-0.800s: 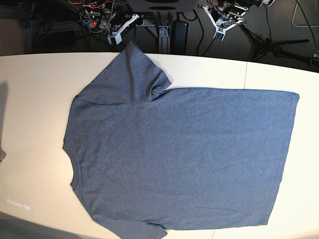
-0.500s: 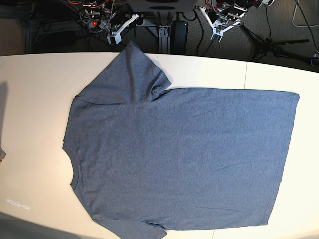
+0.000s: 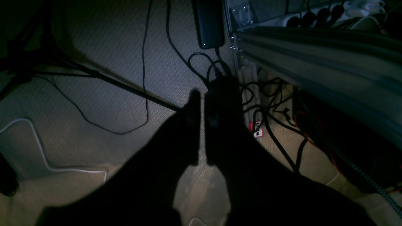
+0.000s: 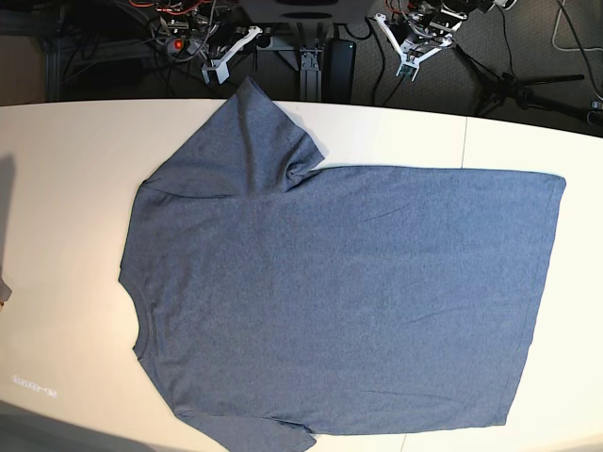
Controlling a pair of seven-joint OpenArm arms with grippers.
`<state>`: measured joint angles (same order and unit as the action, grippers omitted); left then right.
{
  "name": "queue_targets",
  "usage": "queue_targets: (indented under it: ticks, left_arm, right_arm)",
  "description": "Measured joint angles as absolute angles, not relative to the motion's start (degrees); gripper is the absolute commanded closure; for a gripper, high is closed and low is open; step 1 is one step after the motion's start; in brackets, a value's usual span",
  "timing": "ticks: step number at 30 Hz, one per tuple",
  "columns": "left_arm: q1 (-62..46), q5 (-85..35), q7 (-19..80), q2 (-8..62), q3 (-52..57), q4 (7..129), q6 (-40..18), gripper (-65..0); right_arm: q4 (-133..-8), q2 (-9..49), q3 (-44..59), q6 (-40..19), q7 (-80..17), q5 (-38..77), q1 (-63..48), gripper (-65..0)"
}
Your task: Fold the T-shirt properly
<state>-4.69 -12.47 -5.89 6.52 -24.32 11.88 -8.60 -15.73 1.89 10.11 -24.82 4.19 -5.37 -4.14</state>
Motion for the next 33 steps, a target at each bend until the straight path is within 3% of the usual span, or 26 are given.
queue_targets:
  ticks: [7,15,18,25,31,33]
  left_arm:
    - [-8.93,-12.40,-5.63,7.01,-24.32,15.33,-8.62,-2.8]
    - [-20.49,-10.39,-5.15,12.19,-24.32,37.93,-9.41,-2.9]
    - [-25.63,-10.24,-4.95,15.51,-23.57,48.69,-10.13,-3.1]
    - [-37.93,-10.04,-3.88,22.46,-11.57,73.23,-22.81,-3.1]
    - [-45.19,-6.57,3.18,30.63,-5.72,93.30,-24.25,-3.0]
    - [-46.57,-3.46,6.63,33.23,-5.76,99.15,-24.43,-3.1]
  right_arm:
    - [-26.35,3.49,4.49,-24.75,4.08,-6.74,-12.27,0.0]
    - [-48.10,10.68,-11.42,-24.01,3.60,-7.11,-26.22,0.0]
    - [-57.25,14.31,-13.15,-23.88,3.57,-7.07,-30.94,0.0]
    - [-78.61,24.84,-13.06,-23.53,3.27,-7.25,-39.00,0.0]
    - [-95.81,35.14,-13.21,-23.31,2.59,-12.36,-43.05,0.0]
    - [-100.07,38.39,-13.26,-23.33,2.22,-14.79,-43.16,-3.9]
